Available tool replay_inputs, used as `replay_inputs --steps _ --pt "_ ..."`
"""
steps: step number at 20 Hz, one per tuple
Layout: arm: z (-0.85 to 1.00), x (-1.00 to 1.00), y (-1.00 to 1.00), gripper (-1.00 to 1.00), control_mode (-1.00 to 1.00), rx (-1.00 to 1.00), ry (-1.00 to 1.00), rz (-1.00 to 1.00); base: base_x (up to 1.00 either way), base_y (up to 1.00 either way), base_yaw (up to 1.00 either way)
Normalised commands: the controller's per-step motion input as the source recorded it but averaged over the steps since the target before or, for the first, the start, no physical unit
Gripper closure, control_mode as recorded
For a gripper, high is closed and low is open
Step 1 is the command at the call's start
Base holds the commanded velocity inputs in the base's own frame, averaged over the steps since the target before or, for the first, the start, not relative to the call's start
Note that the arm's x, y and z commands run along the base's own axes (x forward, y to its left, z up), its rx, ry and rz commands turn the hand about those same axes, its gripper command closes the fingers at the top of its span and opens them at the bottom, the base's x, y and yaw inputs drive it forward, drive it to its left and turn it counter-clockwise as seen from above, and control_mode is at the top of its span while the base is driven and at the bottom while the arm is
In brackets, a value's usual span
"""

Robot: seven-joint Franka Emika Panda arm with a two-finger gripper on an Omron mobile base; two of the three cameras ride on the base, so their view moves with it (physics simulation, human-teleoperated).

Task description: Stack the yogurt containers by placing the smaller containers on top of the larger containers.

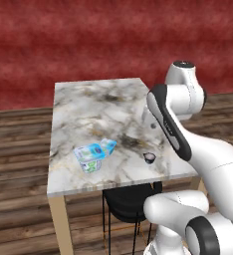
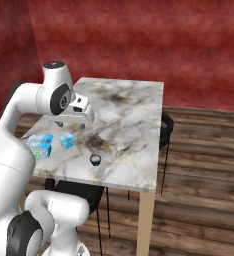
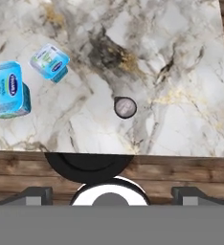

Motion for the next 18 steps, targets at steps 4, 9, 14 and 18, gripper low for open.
replay_inputs --steps 4,9,14,18 --pt "-0.13 0.0 0.18 -1.0 -1.0 0.05 0.0 0.0 0.0 0.0 0.0" --pt "-0.07 0.0 0.13 -1.0 -1.0 0.07 0.0 0.0 0.0 0.0 0.0" --pt "-0.05 0.0 0.07 -1.0 -1.0 0.07 0.0 0.0 0.0 0.0 0.0" --pt "-0.06 0.0 0.05 -1.0 -1.0 0.08 0.0 0.0 0.0 0.0 0.0"
